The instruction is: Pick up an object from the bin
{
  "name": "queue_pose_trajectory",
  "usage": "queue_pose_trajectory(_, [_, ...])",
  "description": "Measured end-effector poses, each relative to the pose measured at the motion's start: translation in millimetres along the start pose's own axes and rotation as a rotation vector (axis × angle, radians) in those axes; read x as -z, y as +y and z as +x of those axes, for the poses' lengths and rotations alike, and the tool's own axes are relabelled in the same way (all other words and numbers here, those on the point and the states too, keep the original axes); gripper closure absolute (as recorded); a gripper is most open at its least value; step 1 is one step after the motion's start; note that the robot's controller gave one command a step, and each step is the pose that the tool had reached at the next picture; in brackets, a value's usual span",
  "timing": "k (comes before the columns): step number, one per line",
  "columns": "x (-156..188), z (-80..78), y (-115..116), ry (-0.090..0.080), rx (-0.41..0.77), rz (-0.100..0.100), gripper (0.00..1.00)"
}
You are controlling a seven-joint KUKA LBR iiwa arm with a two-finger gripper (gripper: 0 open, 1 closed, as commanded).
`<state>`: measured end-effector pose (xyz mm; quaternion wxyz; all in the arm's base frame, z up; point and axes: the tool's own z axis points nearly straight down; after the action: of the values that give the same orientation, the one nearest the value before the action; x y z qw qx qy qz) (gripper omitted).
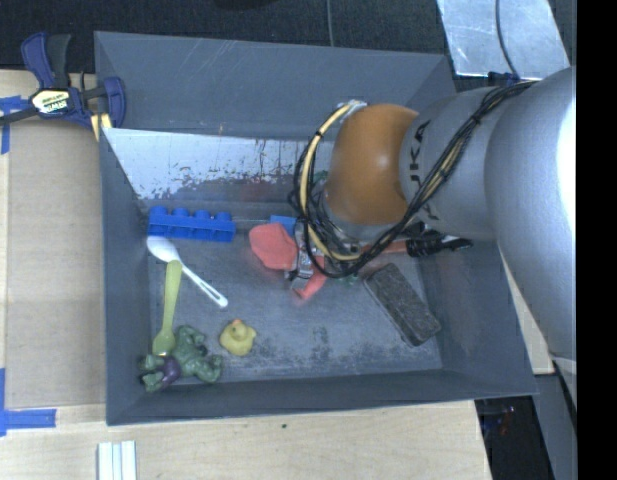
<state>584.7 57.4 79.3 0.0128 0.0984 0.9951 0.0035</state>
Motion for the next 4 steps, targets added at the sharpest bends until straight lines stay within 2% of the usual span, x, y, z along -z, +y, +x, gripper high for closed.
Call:
queue_pose_trajectory(1, [6.4, 0.2, -0.2, 0.000, 0.000, 0.000, 1.00])
queue_pose_trajectory(2, [35.8, 1.6, -1.0, 0.009, 0.001, 0.003, 1.00])
queue_pose_trajectory(3, [66.8, -2.0, 0.1, -0.002, 0.002, 0.000, 1.00])
queue_pose_trajectory(4, [99.9, -1.3, -0.3, 0.006, 0.003, 0.002, 1.00])
